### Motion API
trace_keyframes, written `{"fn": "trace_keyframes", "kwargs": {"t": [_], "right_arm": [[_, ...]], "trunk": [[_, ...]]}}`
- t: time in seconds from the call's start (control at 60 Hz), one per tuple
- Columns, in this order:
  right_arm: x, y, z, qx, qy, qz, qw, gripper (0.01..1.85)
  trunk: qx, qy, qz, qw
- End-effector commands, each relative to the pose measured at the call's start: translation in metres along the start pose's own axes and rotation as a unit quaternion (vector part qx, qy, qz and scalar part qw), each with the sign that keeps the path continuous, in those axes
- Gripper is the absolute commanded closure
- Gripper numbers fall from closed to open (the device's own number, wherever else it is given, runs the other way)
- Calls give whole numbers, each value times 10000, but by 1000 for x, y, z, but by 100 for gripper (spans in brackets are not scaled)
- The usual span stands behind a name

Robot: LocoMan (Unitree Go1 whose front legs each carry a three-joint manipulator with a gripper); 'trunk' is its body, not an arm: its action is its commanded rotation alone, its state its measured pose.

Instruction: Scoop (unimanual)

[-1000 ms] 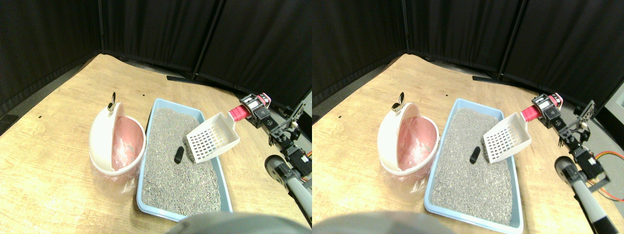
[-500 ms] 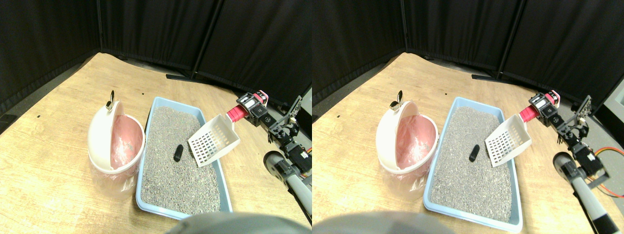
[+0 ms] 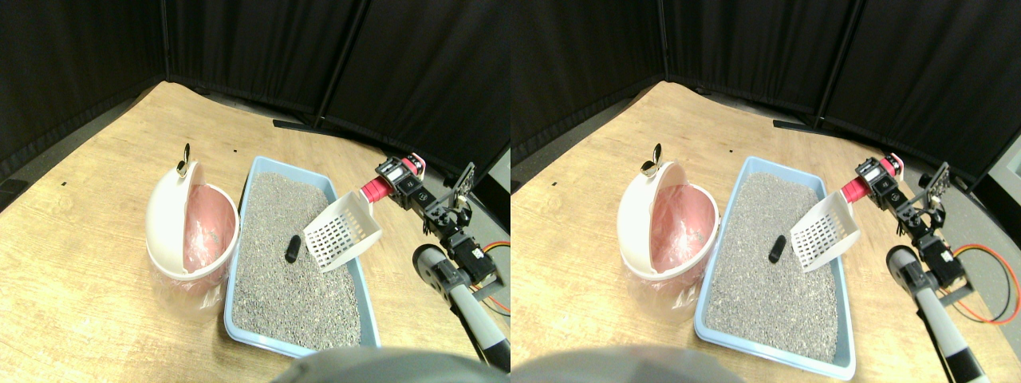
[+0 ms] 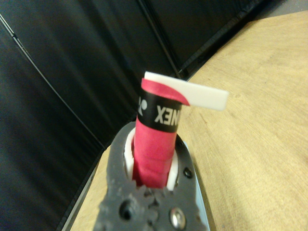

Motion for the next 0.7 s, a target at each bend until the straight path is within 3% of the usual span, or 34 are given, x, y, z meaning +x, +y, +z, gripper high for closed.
{"fn": "trace_keyframes", "kwargs": {"t": [0.017,0.2,0.267,0.4,0.533,0.7], "right_arm": [[2,5,6,60,-80,44,9999,180],[2,20,3,-43,1,209,9998,180],[1,32,0,-103,5,447,9989,180],[0,61,-2,10,57,900,9959,180],[3,98,-5,324,13,1352,9903,180],[7,127,-8,627,16,1619,9848,180]], "trunk": [[-98,135,134,9998],[-189,209,198,9994],[-241,272,237,9991],[-351,378,348,9981],[-506,502,473,9963],[-596,511,596,9951]]}}
